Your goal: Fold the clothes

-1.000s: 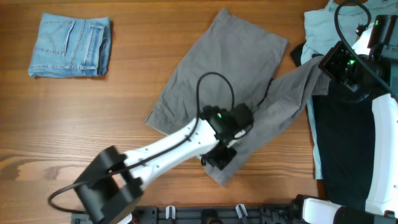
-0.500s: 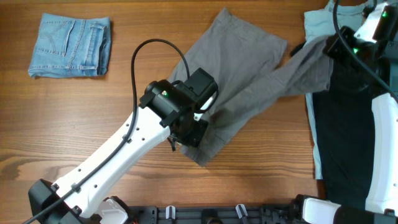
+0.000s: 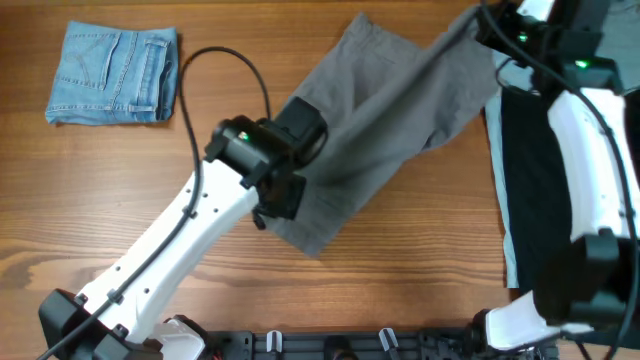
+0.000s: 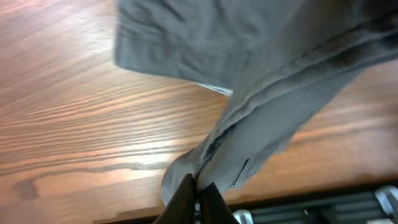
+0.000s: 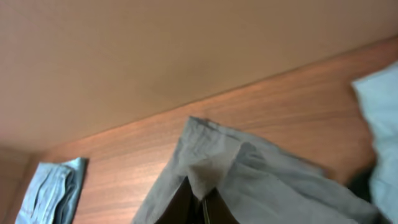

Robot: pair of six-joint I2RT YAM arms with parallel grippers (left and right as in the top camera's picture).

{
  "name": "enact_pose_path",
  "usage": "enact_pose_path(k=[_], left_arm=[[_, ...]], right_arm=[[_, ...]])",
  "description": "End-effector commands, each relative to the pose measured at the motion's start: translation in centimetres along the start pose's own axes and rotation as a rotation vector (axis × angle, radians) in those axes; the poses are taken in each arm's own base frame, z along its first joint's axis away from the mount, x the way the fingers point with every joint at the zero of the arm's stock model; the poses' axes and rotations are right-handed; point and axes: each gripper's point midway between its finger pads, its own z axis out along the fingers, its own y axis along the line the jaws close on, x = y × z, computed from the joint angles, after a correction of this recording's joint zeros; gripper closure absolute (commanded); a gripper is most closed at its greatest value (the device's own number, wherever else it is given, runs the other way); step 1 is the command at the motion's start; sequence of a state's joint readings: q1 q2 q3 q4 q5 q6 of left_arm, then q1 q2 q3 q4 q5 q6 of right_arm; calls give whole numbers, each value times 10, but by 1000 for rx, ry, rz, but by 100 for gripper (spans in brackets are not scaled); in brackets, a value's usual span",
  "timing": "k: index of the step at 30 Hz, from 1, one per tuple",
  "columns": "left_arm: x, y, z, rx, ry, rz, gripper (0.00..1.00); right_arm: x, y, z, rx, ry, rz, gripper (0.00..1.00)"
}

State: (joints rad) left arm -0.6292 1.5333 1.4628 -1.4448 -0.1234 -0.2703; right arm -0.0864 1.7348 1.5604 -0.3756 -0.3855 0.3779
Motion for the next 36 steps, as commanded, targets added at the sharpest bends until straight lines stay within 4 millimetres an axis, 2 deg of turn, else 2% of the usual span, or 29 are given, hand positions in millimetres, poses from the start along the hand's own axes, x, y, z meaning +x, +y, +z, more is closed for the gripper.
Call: enact_pose_path(k=[1,6,14,16,18,19,20,21,22,23,24,25,26,28,30,33,36], left_arm=[[-7,30,-1,-85,-23,-80,96],[-14,36,12,-105,-17,-103,96],[-17,37,70,-135,37,-93,96],[-20,42,81,-150,36,-106,94],[-28,50,94,-174,19,-131,84],[-30,55,99,-186,14,-144,71],[-32,61,103,-198,10,-158,58],[-32,67,107,-212,14,-173,48],[-32,74,109,-221,22,-189,29],[-31,80,111,-229,33,-207,21],[-28,87,112,-232,46,-228,18],[-26,92,113,-231,55,-245,8],[-24,99,114,-221,68,-273,3],[-22,105,116,-180,82,-319,0],[-24,99,119,-82,92,-321,0],[-32,79,123,75,76,-237,0],[-40,71,129,127,41,-203,0]], right_arm=[[3,0,29,-23,-3,-32,94],[20,5,62,-64,23,-48,92],[59,15,103,-95,91,-64,91],[67,15,110,-97,107,-63,91],[76,13,120,-95,122,-62,89],[79,13,123,-97,124,-63,75],[80,12,126,-99,124,-71,41],[81,12,127,-100,124,-87,34],[81,9,127,-97,125,-107,30],[79,7,124,-93,124,-113,28],[75,4,121,-85,121,-108,27],[72,-1,116,-75,121,-100,25],[70,-7,111,-62,127,-89,19],[69,-20,100,-26,154,-56,16],[75,-37,88,17,201,-11,16],[97,-60,72,86,311,63,16],[125,-76,56,144,433,122,16]])
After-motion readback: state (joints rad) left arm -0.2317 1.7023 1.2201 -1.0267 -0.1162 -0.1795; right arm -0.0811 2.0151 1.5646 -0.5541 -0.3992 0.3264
